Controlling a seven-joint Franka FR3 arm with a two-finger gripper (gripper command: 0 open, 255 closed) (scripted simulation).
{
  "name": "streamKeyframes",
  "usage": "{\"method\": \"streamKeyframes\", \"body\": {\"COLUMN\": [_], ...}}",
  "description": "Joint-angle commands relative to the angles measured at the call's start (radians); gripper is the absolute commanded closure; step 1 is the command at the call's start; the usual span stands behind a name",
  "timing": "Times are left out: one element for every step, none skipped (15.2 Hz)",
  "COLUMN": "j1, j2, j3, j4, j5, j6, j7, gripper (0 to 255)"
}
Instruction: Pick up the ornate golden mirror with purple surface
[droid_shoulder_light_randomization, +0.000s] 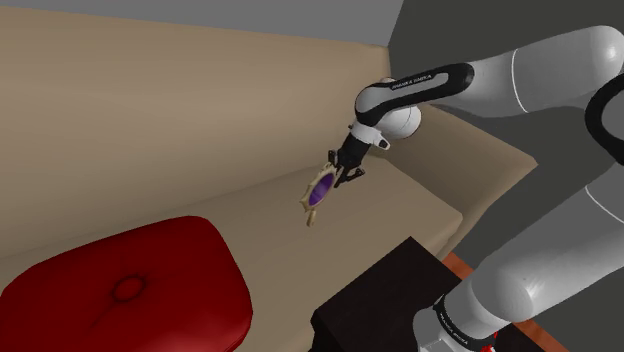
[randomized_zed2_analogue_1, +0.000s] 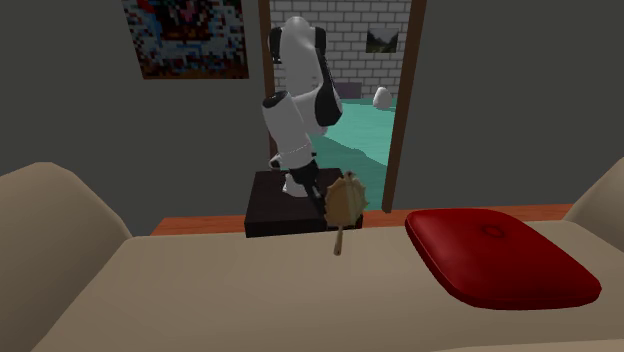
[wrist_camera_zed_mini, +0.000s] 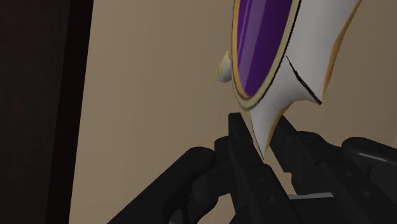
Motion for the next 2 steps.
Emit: {"method": "streamKeyframes", "body": {"j1": [-0.001, -0.001], "j2": [-0.01, -0.01], "j3": [-0.001, -0.001], "j4": [0.005, 0.005], "j5": [-0.004, -0.004], "j6": [-0.014, -0.014], "j7": [0.006, 0.006], "gripper": [255, 255]}}
